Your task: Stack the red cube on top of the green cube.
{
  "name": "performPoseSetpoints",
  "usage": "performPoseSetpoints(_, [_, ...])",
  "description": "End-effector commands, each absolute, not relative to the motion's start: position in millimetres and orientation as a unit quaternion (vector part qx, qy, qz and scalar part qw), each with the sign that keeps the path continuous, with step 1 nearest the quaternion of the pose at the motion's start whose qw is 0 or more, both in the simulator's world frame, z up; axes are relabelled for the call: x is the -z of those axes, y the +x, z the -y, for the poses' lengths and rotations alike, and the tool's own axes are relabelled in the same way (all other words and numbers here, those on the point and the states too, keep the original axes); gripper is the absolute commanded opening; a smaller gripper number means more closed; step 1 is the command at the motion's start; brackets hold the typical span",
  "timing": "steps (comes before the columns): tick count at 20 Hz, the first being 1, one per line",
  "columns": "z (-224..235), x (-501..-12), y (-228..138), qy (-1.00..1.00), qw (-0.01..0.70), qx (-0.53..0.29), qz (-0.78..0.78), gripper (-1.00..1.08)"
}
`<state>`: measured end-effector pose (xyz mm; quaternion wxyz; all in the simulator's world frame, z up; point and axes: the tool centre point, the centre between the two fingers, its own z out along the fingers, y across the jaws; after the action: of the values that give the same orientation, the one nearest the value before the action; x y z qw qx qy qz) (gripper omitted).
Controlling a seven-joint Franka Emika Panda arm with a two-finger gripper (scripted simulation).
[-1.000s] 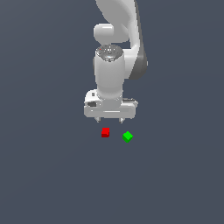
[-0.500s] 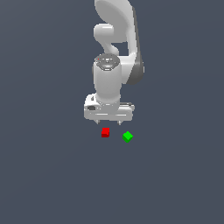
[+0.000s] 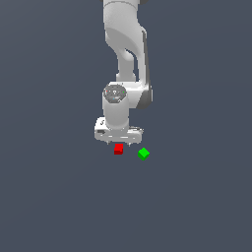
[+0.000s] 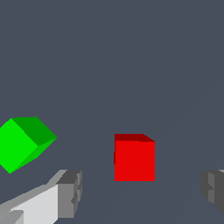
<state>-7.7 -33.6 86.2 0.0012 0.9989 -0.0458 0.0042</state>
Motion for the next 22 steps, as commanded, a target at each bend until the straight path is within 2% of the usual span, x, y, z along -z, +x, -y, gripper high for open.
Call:
performPoseSetpoints(1, [36, -75, -10, 0.999, 0.001, -0.002, 0.049, 1.0])
performPoseSetpoints(10, [37, -66, -12, 0.999, 0.0, 0.0, 0.05, 1.0])
performPoseSetpoints(22, [36, -21, -11, 0.999, 0.0, 0.0, 0.05, 1.0])
